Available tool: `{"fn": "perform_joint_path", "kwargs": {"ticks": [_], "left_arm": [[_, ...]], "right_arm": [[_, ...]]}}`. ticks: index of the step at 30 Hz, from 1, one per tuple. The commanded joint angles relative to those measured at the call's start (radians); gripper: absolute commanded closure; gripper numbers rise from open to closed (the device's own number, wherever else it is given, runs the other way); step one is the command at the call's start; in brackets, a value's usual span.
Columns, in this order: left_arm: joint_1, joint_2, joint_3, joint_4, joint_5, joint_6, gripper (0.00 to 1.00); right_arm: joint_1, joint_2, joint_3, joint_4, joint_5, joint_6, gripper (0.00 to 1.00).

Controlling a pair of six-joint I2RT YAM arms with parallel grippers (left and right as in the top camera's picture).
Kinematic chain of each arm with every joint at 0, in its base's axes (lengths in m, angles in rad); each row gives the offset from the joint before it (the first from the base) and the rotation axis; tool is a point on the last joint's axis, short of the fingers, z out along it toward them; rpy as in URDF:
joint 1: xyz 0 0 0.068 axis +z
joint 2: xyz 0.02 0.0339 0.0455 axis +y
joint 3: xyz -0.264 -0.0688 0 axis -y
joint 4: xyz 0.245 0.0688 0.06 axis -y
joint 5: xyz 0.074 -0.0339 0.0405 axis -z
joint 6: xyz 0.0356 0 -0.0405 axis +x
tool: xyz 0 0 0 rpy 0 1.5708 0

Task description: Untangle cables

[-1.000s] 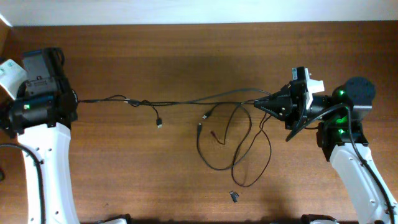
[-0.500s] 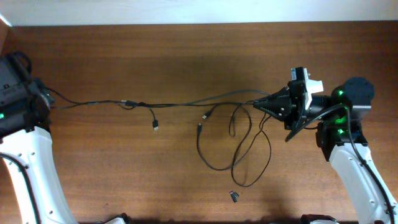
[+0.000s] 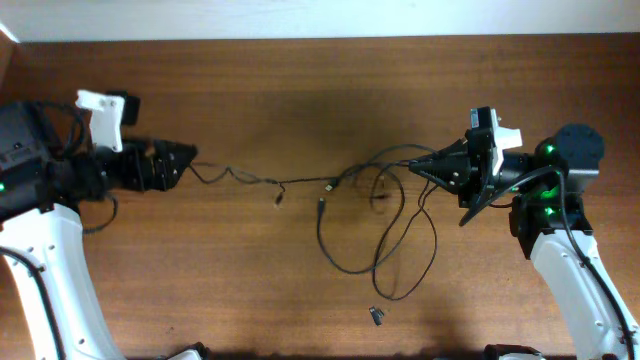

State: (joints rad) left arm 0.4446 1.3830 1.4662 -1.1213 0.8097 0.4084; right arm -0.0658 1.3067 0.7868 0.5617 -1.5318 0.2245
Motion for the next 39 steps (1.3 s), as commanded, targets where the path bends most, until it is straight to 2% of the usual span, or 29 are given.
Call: {"fn": "perform_joint_path", "kwargs": {"ticks": [1,2,3,4,6,8,10,11,12,13,14,16,17,18,19,20,21,22,24,26,27,31,34,37,39], "left_arm": [[0.016,-0.001,0.008,0.158,0.507,0.026,0.01],[0.037,-0.001,0.008,0.244,0.669,0.005,0.01],[0.056,-0.001,0.008,0.309,0.756,-0.029,0.01],[0.079,-0.001,0.008,0.381,0.76,-0.088,0.01],[0.116,-0.001,0.008,0.406,0.705,-0.117,0.01],[0.139,-0.001,0.008,0.397,0.601,-0.117,0.01],[0.139,-0.001,0.008,0.335,0.366,-0.117,0.01],[0.139,-0.001,0.008,0.256,0.139,-0.116,0.01],[0.139,-0.001,0.008,0.189,-0.026,-0.062,0.01],[0.138,-0.001,0.008,0.116,-0.124,0.031,0.05],[0.138,-0.001,0.008,-0.011,-0.205,0.201,0.12],[0.138,-0.001,0.008,-0.157,-0.212,0.34,0.16],[0.138,-0.001,0.008,-0.199,-0.212,0.339,0.14],[0.138,-0.001,0.008,-0.259,-0.212,0.343,0.1],[0.138,-0.001,0.008,-0.298,-0.206,0.362,0.0],[0.138,-0.001,0.008,-0.325,-0.192,0.421,0.0],[0.134,-0.001,0.008,-0.377,-0.167,0.518,0.0],[0.124,-0.002,0.008,-0.439,-0.123,0.672,0.0],[0.098,-0.001,0.008,-0.525,-0.071,0.932,0.08],[0.067,-0.001,0.008,-0.557,-0.071,1.129,0.21],[0.066,-0.001,0.008,-0.536,-0.077,1.135,0.01],[0.066,-0.001,0.008,-0.397,-0.312,1.134,0.01],[0.066,-0.001,0.008,-0.321,-0.612,1.134,0.01],[0.066,-0.002,0.008,-0.293,-0.654,1.157,0.01],[0.067,-0.001,0.008,-0.286,-0.657,1.324,0.01]], "right_arm": [[-0.006,-0.002,0.0,0.003,0.002,-0.01,0.96],[-0.006,-0.002,0.0,0.003,0.002,-0.01,0.96],[-0.006,-0.002,0.0,0.003,0.002,-0.01,0.96],[-0.006,-0.002,0.0,0.003,0.002,-0.01,0.96],[-0.006,-0.002,0.0,0.003,0.002,-0.011,0.96],[-0.006,-0.002,0.0,0.003,0.002,-0.011,0.96],[-0.006,-0.002,0.0,0.003,0.002,-0.011,0.96],[-0.006,-0.002,0.0,0.003,0.002,-0.011,0.96],[-0.006,-0.002,0.0,0.003,0.002,-0.011,0.96],[-0.006,-0.002,0.0,0.003,0.002,-0.011,0.96],[-0.006,-0.002,0.0,0.003,0.01,-0.011,0.96],[-0.006,-0.002,0.0,0.004,0.042,-0.011,0.96],[-0.006,-0.002,0.0,0.005,0.053,-0.012,0.96],[-0.006,-0.002,0.0,0.005,0.059,-0.016,0.96],[-0.006,-0.002,0.0,0.005,0.058,-0.019,0.96],[-0.006,-0.002,0.0,0.004,0.058,-0.019,0.96],[-0.006,-0.002,0.0,0.004,0.058,-0.018,0.96],[-0.006,-0.002,0.0,0.004,0.058,-0.018,0.96],[-0.006,-0.002,0.0,0.004,0.058,-0.018,0.96],[-0.006,-0.002,0.0,0.004,0.058,-0.018,0.96],[-0.006,-0.002,0.0,0.004,0.057,-0.018,0.96],[-0.006,-0.002,0.0,0.004,0.047,-0.019,0.96],[-0.006,-0.002,0.0,0.003,0.047,-0.019,0.96],[-0.006,-0.002,0.0,0.004,0.047,-0.019,0.96],[-0.006,-0.002,0.0,0.004,0.046,-0.018,0.96]]}}
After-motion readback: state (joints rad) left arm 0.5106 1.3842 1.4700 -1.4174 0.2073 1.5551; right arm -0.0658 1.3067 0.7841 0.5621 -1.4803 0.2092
